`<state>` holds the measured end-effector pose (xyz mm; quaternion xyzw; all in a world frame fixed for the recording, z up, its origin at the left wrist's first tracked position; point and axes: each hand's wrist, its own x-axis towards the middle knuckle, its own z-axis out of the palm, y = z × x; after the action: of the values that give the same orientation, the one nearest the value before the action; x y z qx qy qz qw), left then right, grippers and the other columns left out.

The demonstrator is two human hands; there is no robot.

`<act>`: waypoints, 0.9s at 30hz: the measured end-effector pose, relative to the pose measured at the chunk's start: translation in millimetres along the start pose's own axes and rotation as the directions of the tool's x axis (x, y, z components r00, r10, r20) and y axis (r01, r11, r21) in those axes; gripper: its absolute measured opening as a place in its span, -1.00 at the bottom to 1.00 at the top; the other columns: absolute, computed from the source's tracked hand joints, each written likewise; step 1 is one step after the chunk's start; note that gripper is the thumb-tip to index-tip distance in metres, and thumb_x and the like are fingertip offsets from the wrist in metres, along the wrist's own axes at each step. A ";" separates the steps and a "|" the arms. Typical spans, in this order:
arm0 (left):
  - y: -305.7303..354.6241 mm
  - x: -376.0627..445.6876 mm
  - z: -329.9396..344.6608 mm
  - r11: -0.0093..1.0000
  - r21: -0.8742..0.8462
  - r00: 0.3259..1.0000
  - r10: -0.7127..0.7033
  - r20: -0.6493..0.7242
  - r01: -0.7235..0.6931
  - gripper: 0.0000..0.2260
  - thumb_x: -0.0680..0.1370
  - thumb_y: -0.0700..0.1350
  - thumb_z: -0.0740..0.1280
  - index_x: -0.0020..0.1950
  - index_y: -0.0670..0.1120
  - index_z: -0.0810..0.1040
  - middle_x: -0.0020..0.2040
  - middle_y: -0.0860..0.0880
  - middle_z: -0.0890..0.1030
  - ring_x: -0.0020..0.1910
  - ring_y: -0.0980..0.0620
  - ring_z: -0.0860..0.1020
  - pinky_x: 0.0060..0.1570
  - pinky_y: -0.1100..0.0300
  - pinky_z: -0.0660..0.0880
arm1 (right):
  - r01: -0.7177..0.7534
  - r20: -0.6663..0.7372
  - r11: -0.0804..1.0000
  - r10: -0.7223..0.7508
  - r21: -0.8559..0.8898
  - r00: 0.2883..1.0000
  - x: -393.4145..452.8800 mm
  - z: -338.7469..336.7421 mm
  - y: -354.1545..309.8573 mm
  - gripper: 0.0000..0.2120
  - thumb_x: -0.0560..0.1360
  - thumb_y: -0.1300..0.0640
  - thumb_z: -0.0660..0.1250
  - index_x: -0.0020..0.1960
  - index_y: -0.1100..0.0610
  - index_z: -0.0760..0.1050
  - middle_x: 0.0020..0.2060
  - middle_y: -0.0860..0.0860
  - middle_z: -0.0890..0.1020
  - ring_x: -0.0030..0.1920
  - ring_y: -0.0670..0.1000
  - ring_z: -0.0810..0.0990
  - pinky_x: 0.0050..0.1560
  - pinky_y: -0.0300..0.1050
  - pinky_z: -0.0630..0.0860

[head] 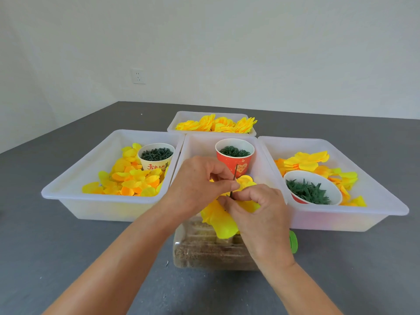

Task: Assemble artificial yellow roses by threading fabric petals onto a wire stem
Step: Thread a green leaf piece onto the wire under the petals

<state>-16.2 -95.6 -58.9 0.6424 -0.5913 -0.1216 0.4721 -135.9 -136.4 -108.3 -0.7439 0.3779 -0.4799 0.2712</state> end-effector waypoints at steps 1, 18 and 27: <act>0.0 0.3 -0.2 1.000 0.000 1.000 -0.007 0.006 0.007 -0.73 0.36 -0.20 0.51 -0.40 0.11 0.54 -0.46 0.28 0.54 -0.38 0.32 0.48 -0.31 0.50 0.36 | 0.001 -0.017 1.000 -0.001 0.000 1.000 -0.5 1.3 -1.1 -0.85 0.26 0.04 0.55 -0.33 0.06 0.60 -0.33 -0.15 0.56 -0.08 -0.02 0.44 -0.07 -0.21 0.31; 1.0 -2.4 7.3 0.993 0.118 0.999 0.007 -0.042 -0.002 -0.70 0.41 -0.18 0.46 -0.43 0.07 0.44 -0.46 0.12 0.53 -0.40 0.17 0.47 -0.28 0.27 0.47 | -0.068 0.236 0.965 0.006 0.252 0.972 18.5 -11.2 5.6 -0.78 0.28 0.14 0.54 -0.41 -0.13 0.60 -0.39 -0.15 0.62 -0.28 -0.22 0.51 -0.24 -0.34 0.40; 1.5 -3.3 6.9 0.992 0.123 0.998 0.028 -0.051 -0.022 -0.70 0.39 -0.18 0.47 -0.44 0.06 0.43 -0.46 0.13 0.48 -0.40 0.18 0.43 -0.32 0.31 0.40 | 0.020 -0.076 1.000 -0.020 0.002 0.997 -2.5 3.3 -3.2 -0.78 0.31 0.11 0.53 -0.43 0.09 0.54 -0.37 -0.10 0.57 -0.12 -0.03 0.41 -0.13 -0.29 0.28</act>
<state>-23.1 -95.6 -62.7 0.6657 -0.5931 -0.0623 0.4487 -132.5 -132.4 -108.4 -0.7286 0.3799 -0.5108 0.2529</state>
